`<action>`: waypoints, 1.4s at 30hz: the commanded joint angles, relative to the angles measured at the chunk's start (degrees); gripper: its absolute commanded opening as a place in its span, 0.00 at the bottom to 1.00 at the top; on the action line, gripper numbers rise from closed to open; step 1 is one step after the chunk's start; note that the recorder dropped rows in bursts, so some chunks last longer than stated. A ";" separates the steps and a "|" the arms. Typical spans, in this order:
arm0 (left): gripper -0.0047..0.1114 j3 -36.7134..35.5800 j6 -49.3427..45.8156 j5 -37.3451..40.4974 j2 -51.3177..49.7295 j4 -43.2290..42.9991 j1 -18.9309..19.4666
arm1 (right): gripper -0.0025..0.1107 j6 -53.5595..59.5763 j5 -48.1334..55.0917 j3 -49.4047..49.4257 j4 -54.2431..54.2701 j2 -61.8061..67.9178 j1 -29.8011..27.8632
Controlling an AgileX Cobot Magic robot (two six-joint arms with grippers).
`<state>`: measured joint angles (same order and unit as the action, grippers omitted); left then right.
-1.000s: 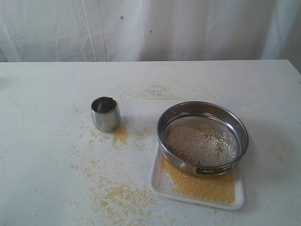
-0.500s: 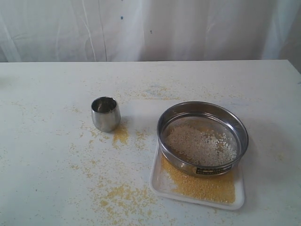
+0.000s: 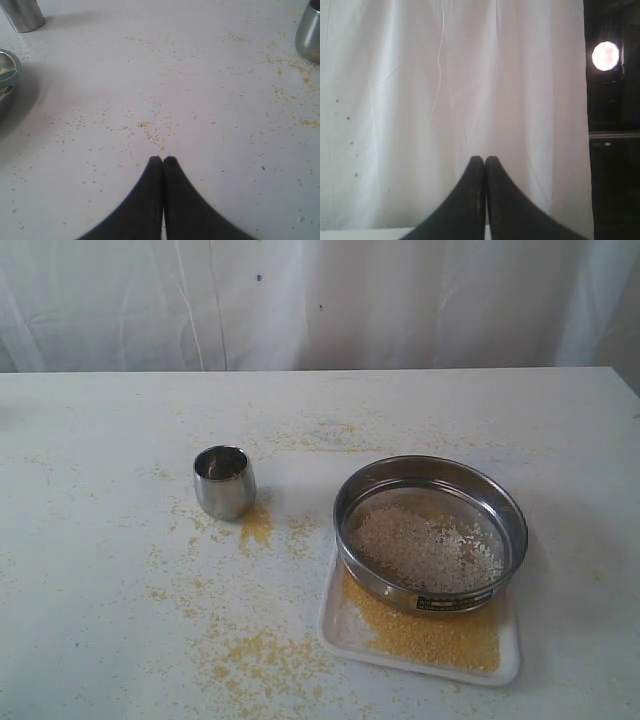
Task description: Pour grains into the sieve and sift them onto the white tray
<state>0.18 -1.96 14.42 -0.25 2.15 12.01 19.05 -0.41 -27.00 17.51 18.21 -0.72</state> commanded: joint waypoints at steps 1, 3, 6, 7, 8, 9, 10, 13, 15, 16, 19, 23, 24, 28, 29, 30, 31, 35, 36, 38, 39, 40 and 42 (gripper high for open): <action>0.04 -0.18 0.42 0.16 0.25 0.36 -0.11 | 0.02 0.60 4.74 1.54 -0.57 -5.26 2.05; 0.04 -0.18 0.42 0.16 0.25 0.36 -0.11 | 0.02 0.71 6.11 2.34 -0.57 -7.40 2.05; 0.04 -0.18 0.42 0.16 0.25 0.36 -0.11 | 0.02 -0.34 11.75 2.47 1.18 -10.81 2.05; 0.04 -0.18 0.42 0.16 0.25 0.36 -0.11 | 0.02 -2.03 14.28 2.47 2.55 -11.98 2.05; 0.04 -0.18 0.42 0.16 0.25 0.36 -0.11 | 0.02 -2.93 17.38 2.47 2.31 -13.04 2.05; 0.04 -0.18 0.42 0.16 0.25 0.36 -0.11 | 0.02 -2.82 19.68 2.47 1.90 -13.91 2.05; 0.04 -0.18 0.42 0.16 0.25 0.36 -0.11 | 0.02 -2.81 22.18 2.47 1.80 -14.74 2.05; 0.04 -0.18 0.42 0.16 0.25 0.36 -0.11 | 0.02 -2.81 24.99 2.47 1.62 -16.79 2.05; 0.04 -0.18 0.42 0.16 0.25 0.36 -0.11 | 0.02 -2.81 21.38 2.47 0.84 -17.71 2.05; 0.04 -0.18 0.42 0.16 0.25 0.36 -0.11 | 0.02 -2.81 19.11 2.47 0.84 -18.21 2.05; 0.04 -0.18 0.42 0.16 0.25 0.36 -0.11 | 0.02 -2.59 11.93 2.47 -0.19 -18.21 2.05; 0.04 -0.18 0.42 0.16 0.25 0.36 -0.11 | 0.02 -2.79 -6.18 6.39 -1.93 -18.21 1.03; 0.04 -0.18 0.42 0.16 0.25 0.36 -0.11 | 0.02 -3.47 -10.71 8.51 -1.82 -18.21 -0.16; 0.04 -0.18 0.42 0.16 0.25 0.36 -0.11 | 0.02 -7.13 -28.15 18.66 0.21 -18.21 -5.77; 0.04 -0.18 0.42 0.16 0.25 0.36 -0.11 | 0.02 -8.39 -29.85 21.34 0.21 -18.21 -6.35; 0.04 -0.18 0.42 0.16 0.25 0.36 -0.11 | 0.02 -11.17 -29.43 23.56 -1.00 -18.21 -6.79; 0.04 -0.18 0.42 0.16 0.25 0.36 -0.11 | 0.02 -14.08 -28.14 25.12 -3.86 -18.21 -7.24; 0.04 -0.18 0.42 0.16 0.25 0.36 -0.11 | 0.02 -31.07 -12.13 27.00 -18.53 -18.21 -7.35; 0.04 -0.18 0.42 0.16 0.25 0.36 -0.11 | 0.02 -34.51 -7.22 27.00 -23.00 -18.21 -7.26; 0.04 -0.18 0.42 0.16 0.25 0.36 -0.11 | 0.02 -37.98 -0.27 27.00 -28.94 -18.21 -7.22; 0.04 -0.18 0.42 0.16 0.25 0.36 -0.11 | 0.02 -37.44 1.80 27.00 -29.69 -18.21 -7.12; 0.04 -0.18 0.42 0.16 0.25 0.36 -0.11 | 0.02 -36.43 3.38 27.00 -29.78 -18.21 -6.83; 0.04 -0.18 0.42 0.16 0.25 0.36 -0.11 | 0.02 -33.25 7.46 27.00 -29.78 -18.21 -5.10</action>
<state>0.18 -1.96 14.42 -0.25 2.15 12.01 -15.85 1.34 -0.17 -9.83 0.25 -7.45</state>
